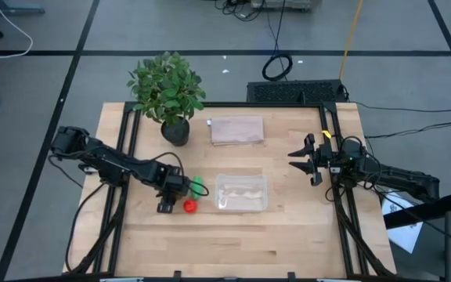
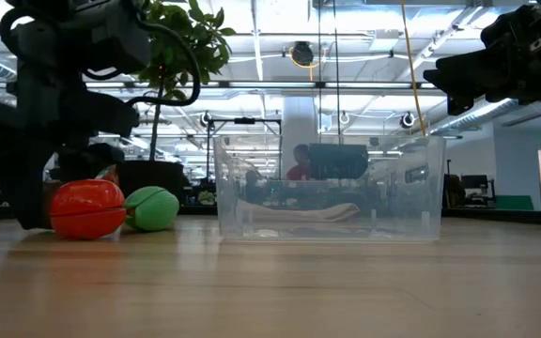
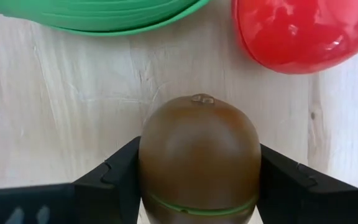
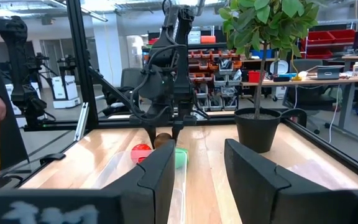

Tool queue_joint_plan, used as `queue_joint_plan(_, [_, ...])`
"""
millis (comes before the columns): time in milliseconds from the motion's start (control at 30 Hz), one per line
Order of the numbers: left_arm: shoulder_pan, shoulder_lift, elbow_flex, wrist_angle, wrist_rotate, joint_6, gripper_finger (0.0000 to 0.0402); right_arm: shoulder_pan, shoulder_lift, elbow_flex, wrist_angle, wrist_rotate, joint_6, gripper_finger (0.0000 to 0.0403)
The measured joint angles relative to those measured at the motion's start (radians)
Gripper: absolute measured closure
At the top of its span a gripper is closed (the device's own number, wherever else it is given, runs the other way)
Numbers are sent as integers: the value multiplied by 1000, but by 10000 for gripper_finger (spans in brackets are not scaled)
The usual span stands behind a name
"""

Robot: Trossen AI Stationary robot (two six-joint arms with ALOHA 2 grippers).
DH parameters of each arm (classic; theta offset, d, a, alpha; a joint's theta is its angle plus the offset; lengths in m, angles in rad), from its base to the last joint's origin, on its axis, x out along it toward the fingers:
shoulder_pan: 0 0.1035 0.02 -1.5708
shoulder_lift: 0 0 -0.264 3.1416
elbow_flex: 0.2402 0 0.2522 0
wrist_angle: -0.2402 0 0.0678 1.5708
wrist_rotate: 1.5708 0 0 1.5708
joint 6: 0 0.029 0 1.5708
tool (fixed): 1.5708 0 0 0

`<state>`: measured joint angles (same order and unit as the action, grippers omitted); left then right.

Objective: Pick and placing Produce into tupperware
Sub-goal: Put the brown kiwi into the transparent bin

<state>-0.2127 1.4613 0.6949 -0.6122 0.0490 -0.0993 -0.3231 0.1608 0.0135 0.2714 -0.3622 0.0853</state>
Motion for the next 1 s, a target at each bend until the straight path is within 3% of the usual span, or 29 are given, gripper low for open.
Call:
queue_joint_plan(133, [1,-2,67,-78,-51,32,180,0,0,0,0,0,0,270])
queue_joint_plan(700, [0,-3,298,-383,-102,79,179,0,0,0,0,0,0,270])
queue_joint_plan(1000, [6,-71,367,-427,-139,120,179,0,0,0,0,0,0,270])
